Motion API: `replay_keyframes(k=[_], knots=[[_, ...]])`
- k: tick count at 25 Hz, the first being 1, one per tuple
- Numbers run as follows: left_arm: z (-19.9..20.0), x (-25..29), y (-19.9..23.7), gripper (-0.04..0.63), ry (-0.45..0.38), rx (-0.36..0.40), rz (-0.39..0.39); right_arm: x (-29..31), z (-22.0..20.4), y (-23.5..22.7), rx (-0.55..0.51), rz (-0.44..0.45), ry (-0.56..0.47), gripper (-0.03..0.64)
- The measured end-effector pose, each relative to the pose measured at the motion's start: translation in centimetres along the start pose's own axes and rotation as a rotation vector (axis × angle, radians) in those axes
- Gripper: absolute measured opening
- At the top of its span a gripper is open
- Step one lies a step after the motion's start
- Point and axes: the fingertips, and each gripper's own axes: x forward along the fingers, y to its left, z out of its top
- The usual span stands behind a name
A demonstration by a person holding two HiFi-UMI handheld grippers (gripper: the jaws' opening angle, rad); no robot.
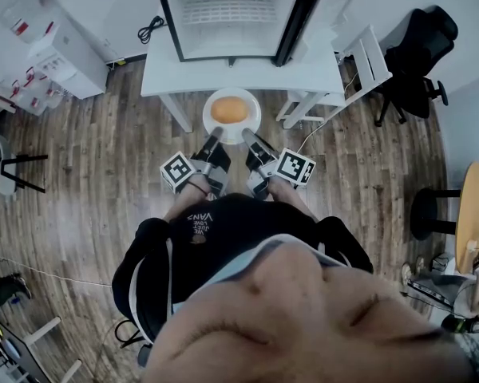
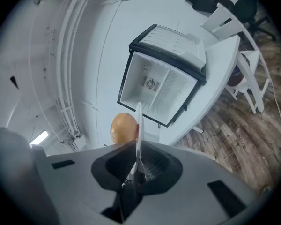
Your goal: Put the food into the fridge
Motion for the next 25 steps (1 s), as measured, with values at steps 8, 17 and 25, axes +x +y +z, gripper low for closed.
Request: replay_keyframes(k=[8,17,25], knots=[[1.3,0.0,0.1,0.034,0.003,-0.01,-0.004,1.3,-0.2,0.1,0.012,-0.002,-0.007,0.028],[3.4,0.6,0.4,0.034,0.028,-0.017,-0.007,3.2,-0.3,-0.3,0.027,-0.037,-0.031,0.028],[5.6,1.1,0.8,0.034,0.062,-0.007,-0.012,5.4,-0.3,-0.1,0.019,-0.028,-0.066,0.028]])
